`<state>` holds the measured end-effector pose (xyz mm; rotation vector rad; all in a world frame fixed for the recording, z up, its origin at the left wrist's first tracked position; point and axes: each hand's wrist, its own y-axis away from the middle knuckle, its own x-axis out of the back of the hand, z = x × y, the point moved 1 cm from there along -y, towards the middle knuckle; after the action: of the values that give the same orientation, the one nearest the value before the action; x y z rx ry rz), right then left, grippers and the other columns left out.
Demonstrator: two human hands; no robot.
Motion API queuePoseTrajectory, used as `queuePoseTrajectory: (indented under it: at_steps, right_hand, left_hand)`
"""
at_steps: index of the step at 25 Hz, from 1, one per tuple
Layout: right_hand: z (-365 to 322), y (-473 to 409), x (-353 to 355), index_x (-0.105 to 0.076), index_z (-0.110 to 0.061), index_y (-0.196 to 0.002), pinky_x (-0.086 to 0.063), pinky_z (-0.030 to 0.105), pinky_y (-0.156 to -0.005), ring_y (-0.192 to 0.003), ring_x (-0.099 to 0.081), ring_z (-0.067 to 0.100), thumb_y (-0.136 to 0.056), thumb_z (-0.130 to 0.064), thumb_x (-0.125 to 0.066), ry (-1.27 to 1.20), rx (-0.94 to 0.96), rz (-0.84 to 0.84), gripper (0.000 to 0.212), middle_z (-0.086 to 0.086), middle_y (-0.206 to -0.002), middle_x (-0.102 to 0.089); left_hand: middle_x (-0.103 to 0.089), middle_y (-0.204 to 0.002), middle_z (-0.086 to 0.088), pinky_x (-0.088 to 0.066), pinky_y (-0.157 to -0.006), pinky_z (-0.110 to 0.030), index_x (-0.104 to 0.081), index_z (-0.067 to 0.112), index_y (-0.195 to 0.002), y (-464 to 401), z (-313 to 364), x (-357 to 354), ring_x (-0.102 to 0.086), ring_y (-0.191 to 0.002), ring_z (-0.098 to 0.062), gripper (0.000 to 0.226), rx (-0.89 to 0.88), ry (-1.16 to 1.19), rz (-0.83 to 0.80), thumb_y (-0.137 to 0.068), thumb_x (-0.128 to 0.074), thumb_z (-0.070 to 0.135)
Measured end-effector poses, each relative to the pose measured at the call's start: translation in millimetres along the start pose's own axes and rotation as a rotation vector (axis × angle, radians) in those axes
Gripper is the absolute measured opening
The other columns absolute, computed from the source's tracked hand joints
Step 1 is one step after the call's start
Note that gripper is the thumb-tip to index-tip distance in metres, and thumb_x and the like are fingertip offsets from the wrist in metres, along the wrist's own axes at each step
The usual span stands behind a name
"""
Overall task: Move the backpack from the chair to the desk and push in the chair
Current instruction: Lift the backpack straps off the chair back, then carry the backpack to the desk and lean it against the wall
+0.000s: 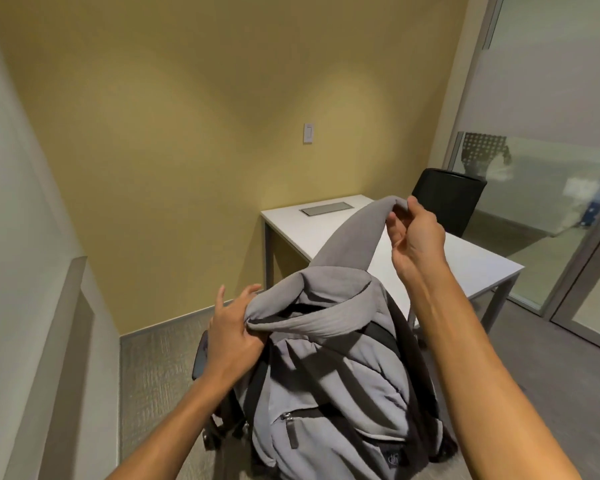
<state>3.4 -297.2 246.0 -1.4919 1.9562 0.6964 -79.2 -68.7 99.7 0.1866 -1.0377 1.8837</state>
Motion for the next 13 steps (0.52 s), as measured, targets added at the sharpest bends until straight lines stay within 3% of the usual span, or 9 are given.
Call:
queuePoseTrajectory:
  at_steps: [1, 2, 3, 4, 5, 7, 10, 13]
  right_hand:
    - [-3.3, -6.5, 3.1, -0.06, -0.008, -0.092, -0.049, 0.014, -0.046, -0.043, -0.059, 0.007, -0.099, -0.014, -0.05, 0.057, 0.003, 0.023, 0.014, 0.006, -0.077, -0.063]
    - [-6.6, -12.5, 7.2, -0.06, -0.008, -0.094, -0.044, 0.014, -0.041, -0.038, -0.055, 0.006, -0.099, -0.014, -0.049, 0.109, 0.007, 0.043, 0.013, 0.005, -0.075, -0.062]
    - [-9.2, -17.3, 11.5, -0.059, -0.009, -0.093, -0.04, 0.015, -0.038, -0.036, -0.052, 0.005, -0.099, -0.015, -0.048, 0.163, 0.011, 0.054, 0.014, 0.004, -0.072, -0.061]
    - [-11.7, -20.9, 15.9, -0.059, -0.01, -0.089, -0.036, 0.016, -0.037, -0.036, -0.049, 0.006, -0.098, -0.015, -0.048, 0.227, 0.014, 0.059, 0.015, 0.003, -0.068, -0.058]
    - [-13.6, -24.5, 21.1, -0.058, -0.012, -0.082, -0.032, 0.017, -0.038, -0.038, -0.045, 0.007, -0.097, -0.015, -0.048, 0.302, 0.021, 0.053, 0.018, 0.001, -0.063, -0.054]
    - [-18.3, -30.4, 30.7, -0.053, -0.015, -0.069, -0.026, 0.02, -0.042, -0.044, -0.037, 0.01, -0.092, -0.015, -0.051, 0.478, 0.06, 0.034, 0.023, 0.0, -0.057, -0.046]
    - [-21.1, -36.9, 41.1, -0.049, -0.013, -0.06, -0.031, 0.03, -0.055, -0.055, -0.036, 0.017, -0.084, -0.018, -0.055, 0.811, 0.226, 0.052, 0.026, 0.003, -0.058, -0.044]
    - [-19.1, -42.2, 50.5, -0.043, -0.014, -0.052, -0.028, 0.029, -0.055, -0.056, -0.036, 0.018, -0.078, -0.023, -0.055, 1.15, 0.484, 0.074, 0.03, 0.0, -0.054, -0.042]
  left_hand:
    - [-0.074, -0.083, 0.0, -0.046, -0.101, -0.047, -0.07, 0.012, -0.09, -7.6, 6.5, 0.9, -0.069, -0.08, -0.024, 0.032, -0.016, 0.051, 0.009, -0.075, -0.046, 0.027]
    - [-0.071, -0.069, 0.006, -0.056, -0.077, -0.038, -0.069, 0.014, -0.077, -15.1, 15.0, 2.4, -0.066, -0.065, -0.016, 0.025, -0.028, 0.11, 0.024, -0.074, -0.046, 0.022]
    - [-0.065, -0.057, 0.011, -0.051, -0.057, -0.027, -0.065, 0.019, -0.066, -22.6, 25.0, 4.0, -0.059, -0.055, -0.005, 0.02, -0.053, 0.15, 0.049, -0.073, -0.047, 0.017]
    - [-0.057, -0.051, 0.016, -0.04, -0.048, -0.014, -0.059, 0.023, -0.057, -29.0, 35.8, 6.4, -0.052, -0.049, 0.003, 0.023, -0.083, 0.164, 0.086, -0.072, -0.048, 0.01]
    - [-0.051, -0.052, 0.016, -0.029, -0.045, -0.006, -0.055, 0.021, -0.053, -34.9, 45.0, 9.2, -0.047, -0.046, 0.011, 0.027, -0.107, 0.174, 0.113, -0.071, -0.048, 0.003]
    - [-0.049, -0.06, 0.014, -0.025, -0.043, -0.004, -0.055, 0.01, -0.049, -47.8, 53.0, 12.3, -0.038, -0.044, 0.02, 0.025, -0.143, 0.191, 0.127, -0.07, -0.048, -0.003]
    - [-0.042, -0.042, 0.017, -0.028, -0.043, -0.013, -0.052, 0.021, -0.048, -65.7, 56.6, 15.4, -0.037, -0.047, 0.014, 0.028, -0.102, 0.195, 0.106, -0.069, -0.049, 0.003]
    - [-0.031, -0.048, 0.017, -0.022, -0.043, -0.025, -0.042, 0.015, -0.046, -81.5, 62.6, 16.0, -0.029, -0.047, 0.004, 0.024, -0.052, 0.195, 0.129, -0.067, -0.048, 0.007]
